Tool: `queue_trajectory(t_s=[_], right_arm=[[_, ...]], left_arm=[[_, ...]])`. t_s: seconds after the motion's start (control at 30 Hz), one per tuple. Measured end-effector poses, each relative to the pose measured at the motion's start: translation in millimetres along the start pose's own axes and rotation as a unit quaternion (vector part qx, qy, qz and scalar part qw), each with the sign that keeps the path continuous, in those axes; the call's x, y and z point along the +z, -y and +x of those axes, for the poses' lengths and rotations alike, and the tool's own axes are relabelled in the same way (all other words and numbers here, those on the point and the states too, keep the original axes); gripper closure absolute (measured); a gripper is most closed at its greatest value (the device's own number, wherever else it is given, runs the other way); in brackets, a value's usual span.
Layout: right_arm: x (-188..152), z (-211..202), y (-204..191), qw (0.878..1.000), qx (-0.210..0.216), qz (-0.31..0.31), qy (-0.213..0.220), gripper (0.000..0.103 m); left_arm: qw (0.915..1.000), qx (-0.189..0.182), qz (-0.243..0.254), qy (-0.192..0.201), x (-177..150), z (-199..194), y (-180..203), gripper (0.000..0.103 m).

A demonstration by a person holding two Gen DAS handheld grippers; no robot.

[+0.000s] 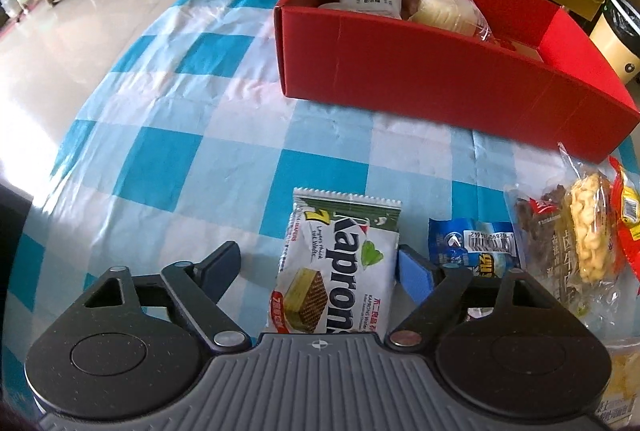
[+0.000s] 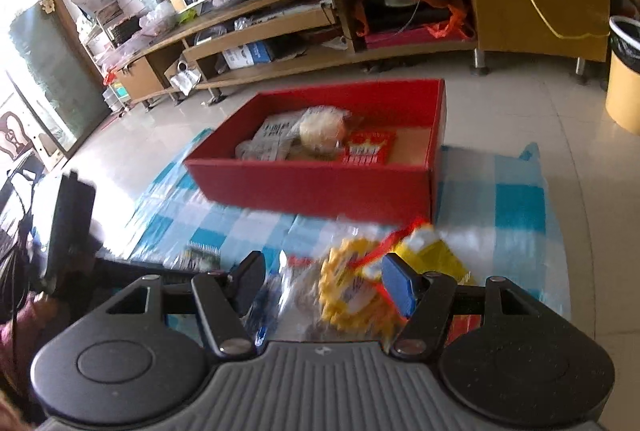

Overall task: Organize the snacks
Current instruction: 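Withdraw both tools toward the Kaprons wafer and remaining snacks, then grasp the Kaprons wafer with the left tool while the right tool grasps the yellow HORSH bread bag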

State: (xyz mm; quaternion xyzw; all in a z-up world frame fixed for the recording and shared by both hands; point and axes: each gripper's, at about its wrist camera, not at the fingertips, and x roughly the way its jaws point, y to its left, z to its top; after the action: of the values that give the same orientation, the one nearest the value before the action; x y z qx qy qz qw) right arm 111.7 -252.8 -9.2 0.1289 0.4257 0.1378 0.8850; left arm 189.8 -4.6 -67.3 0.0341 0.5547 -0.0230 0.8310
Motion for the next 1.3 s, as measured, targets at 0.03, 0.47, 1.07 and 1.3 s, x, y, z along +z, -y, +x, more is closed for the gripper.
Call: queue_trajectory(t_s=[0.03,0.47,1.07,1.3], right_arm=[[-5.9,-2.2,-0.6,1.000,0.000,0.001,-0.006,0.040],[-66.7,1.8,32.0,0.994,-0.062,0.043,-0.076,0.040],[-116.6,-15.2,-28.5,0.991,-0.029,0.032,-0.127,0.035],[-129.3,7.1,-71.2,0.985,-0.055,-0.073,-0.143,0.024]], left_arm=[[1.0000,-0.003,-0.001,0.000,0.0,-1.4,-0.9,0.024],[0.9995,-0.027,0.003,-0.019,-34.7,-28.4,-3.5,0.037],[0.9966,-0.082,-0.003,-0.004,-66.9,-76.8,-28.1,0.039],[0.9970,-0.076,0.003,-0.011,-76.3,-73.5,-32.2,0.038]])
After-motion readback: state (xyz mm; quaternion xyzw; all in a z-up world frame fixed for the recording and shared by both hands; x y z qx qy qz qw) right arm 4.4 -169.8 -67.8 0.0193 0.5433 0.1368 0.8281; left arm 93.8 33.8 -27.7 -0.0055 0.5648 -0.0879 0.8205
